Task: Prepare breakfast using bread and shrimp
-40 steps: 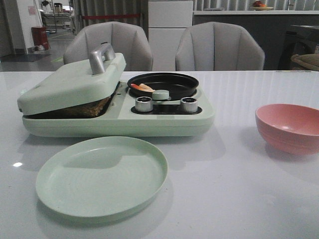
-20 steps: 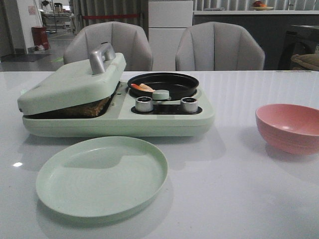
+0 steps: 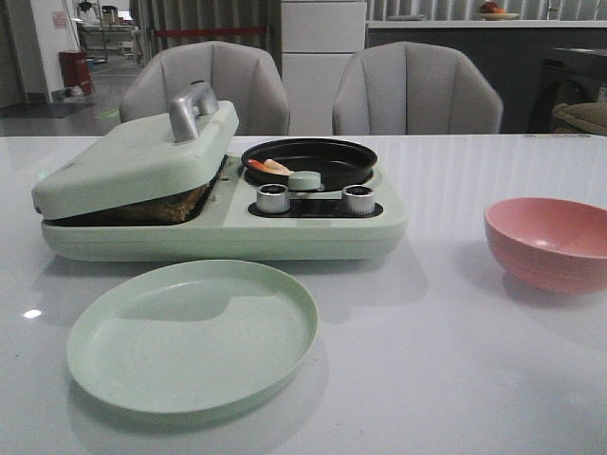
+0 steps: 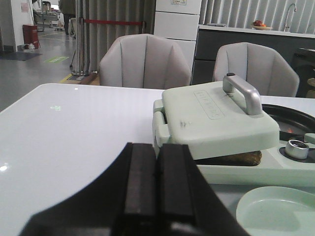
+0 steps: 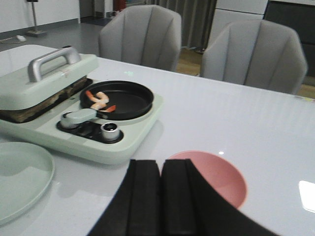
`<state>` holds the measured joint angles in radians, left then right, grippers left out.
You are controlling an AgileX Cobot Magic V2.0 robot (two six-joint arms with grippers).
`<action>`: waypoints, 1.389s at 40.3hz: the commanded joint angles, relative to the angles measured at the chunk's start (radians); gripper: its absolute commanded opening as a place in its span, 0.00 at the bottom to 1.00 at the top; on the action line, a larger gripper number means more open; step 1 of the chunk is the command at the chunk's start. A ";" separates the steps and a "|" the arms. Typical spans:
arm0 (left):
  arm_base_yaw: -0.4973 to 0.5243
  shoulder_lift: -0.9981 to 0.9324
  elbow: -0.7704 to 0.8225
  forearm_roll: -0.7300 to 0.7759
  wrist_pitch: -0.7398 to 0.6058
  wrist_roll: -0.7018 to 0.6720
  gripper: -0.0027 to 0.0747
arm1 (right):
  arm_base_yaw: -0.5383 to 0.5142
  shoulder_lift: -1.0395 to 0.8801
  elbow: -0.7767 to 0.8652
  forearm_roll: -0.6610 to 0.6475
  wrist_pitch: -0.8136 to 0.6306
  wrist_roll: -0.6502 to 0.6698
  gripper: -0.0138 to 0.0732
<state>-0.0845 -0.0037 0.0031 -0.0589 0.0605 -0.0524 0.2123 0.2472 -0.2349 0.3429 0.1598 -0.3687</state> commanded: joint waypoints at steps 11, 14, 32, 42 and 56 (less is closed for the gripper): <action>0.002 -0.025 0.032 -0.003 -0.084 -0.012 0.08 | -0.121 -0.164 0.146 -0.369 -0.202 0.358 0.12; 0.002 -0.025 0.032 -0.003 -0.084 -0.012 0.08 | -0.121 -0.205 0.188 -0.370 -0.236 0.358 0.12; 0.002 -0.025 0.032 -0.003 -0.084 -0.012 0.08 | -0.120 -0.276 0.261 -0.385 -0.270 0.358 0.12; 0.002 -0.025 0.032 -0.003 -0.084 -0.012 0.08 | -0.120 -0.276 0.261 -0.385 -0.270 0.358 0.12; 0.002 -0.025 0.032 -0.003 -0.084 -0.012 0.08 | -0.120 -0.276 0.261 -0.385 -0.270 0.358 0.12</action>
<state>-0.0845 -0.0037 0.0031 -0.0589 0.0605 -0.0531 0.0966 -0.0089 0.0292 -0.0295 -0.0111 -0.0111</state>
